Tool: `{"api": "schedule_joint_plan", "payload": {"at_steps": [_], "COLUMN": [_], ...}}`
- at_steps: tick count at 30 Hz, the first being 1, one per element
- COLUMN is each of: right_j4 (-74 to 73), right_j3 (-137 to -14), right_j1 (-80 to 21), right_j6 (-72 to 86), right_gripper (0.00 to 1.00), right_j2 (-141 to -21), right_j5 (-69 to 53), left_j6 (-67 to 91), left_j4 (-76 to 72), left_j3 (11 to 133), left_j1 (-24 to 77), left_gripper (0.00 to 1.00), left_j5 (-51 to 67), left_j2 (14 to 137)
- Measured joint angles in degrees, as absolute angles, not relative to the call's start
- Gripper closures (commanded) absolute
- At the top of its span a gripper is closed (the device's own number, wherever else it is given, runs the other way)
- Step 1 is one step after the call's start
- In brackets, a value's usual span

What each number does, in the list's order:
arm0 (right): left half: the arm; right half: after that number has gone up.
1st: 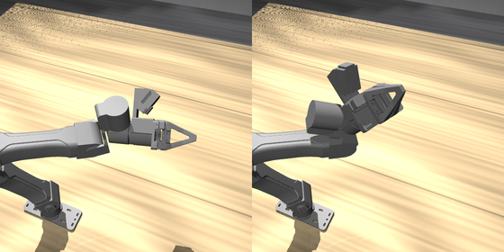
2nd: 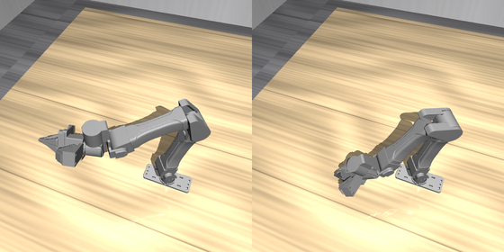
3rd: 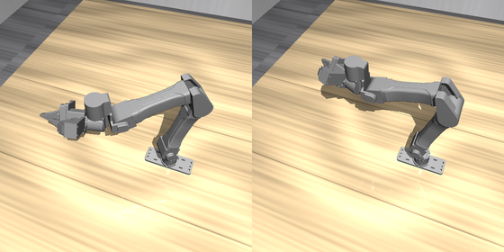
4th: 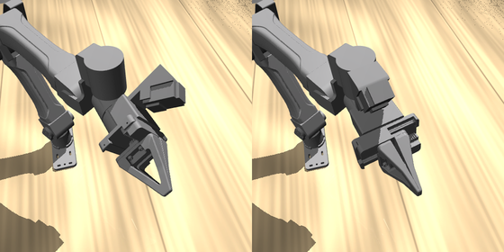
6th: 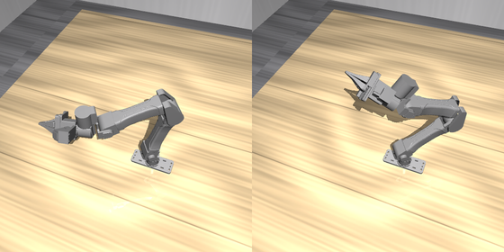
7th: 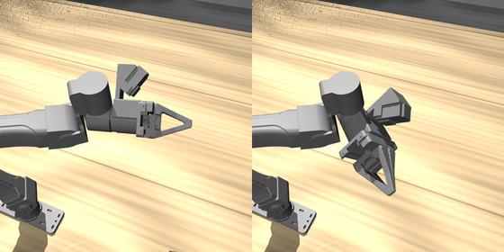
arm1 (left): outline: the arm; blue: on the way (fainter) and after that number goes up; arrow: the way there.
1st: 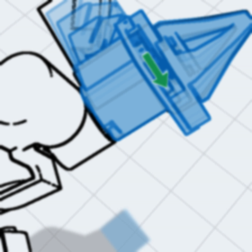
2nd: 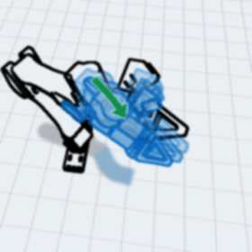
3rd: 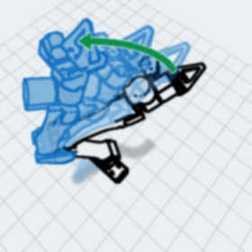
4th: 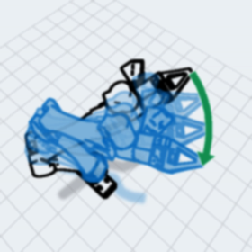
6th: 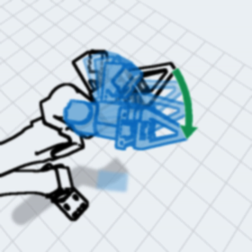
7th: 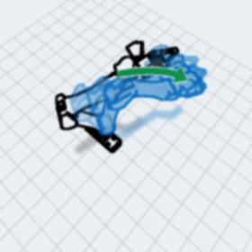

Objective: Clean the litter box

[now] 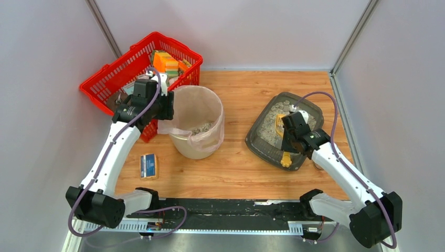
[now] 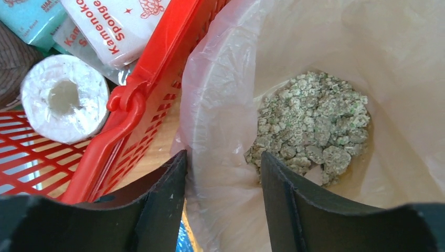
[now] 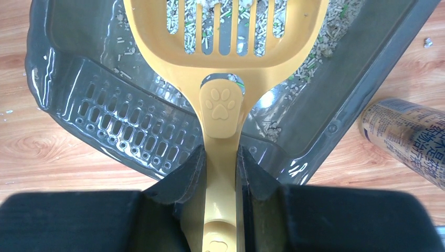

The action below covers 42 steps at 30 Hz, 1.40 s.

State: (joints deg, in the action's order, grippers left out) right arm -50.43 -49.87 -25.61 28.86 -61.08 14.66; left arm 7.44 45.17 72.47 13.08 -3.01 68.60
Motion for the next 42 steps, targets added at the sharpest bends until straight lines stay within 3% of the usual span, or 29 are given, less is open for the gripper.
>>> {"api": "schedule_joint_plan", "payload": {"at_steps": [2, 4, 8, 15, 29, 32, 33, 35, 36, 42], "right_j4": [-50.5, -50.4, -49.4, -48.6, -46.1, -46.4, -46.6, -46.8, -46.8, -49.6], "right_j3": [-49.9, -49.9, -49.1, -48.1, -46.1, -45.4, -45.4, -45.4, -45.4, -45.9], "right_j1": [-25.6, -25.6, -25.6, -21.7, -19.0, -19.0, -19.1, -18.7, -18.6, -18.6], "right_j6": [28.8, 28.7, 28.4, 27.3, 27.4, 27.4, 27.3, 27.3, 27.4, 27.1], "right_gripper": [1.0, 1.0, 1.0, 1.0, 1.0, 1.0, 1.0, 1.0, 1.0, 1.0], "right_j2": [-61.1, -61.1, -61.1, -61.3, -57.7, -58.0, -58.2, -58.3, -58.1, -56.5], "right_j5": [15.4, 16.4, 14.9, 9.9, 1.7, 0.6, 0.9, 1.2, 1.2, 5.7], "left_j6": [7.6, 7.6, 7.7, 8.6, 13.8, 14.1, 14.2, 14.2, 14.7, 15.4], "left_j4": [45.3, 45.4, 44.7, 41.3, 34.0, 32.8, 32.6, 32.4, 32.8, 36.1], "left_j3": [72.5, 72.5, 72.5, 72.5, 70.6, 71.0, 71.1, 71.2, 71.2, 71.1], "left_j1": [13.1, 12.9, 12.2, 13.4, 21.9, 23.0, 23.2, 23.2, 23.3, 24.8], "left_gripper": [0.53, 0.7, 0.87, 1.0, 1.0, 0.82, 0.59, 0.4, 0.25, 0.22], "left_j5": [-2.4, -2.0, -1.5, 1.9, 5.5, 6.8, 7.2, 8.1, 9.2, 10.5], "left_j2": [68.7, 69.0, 69.8, 72.3, 73.8, 74.9, 75.1, 75.3, 75.4, 74.7]}}
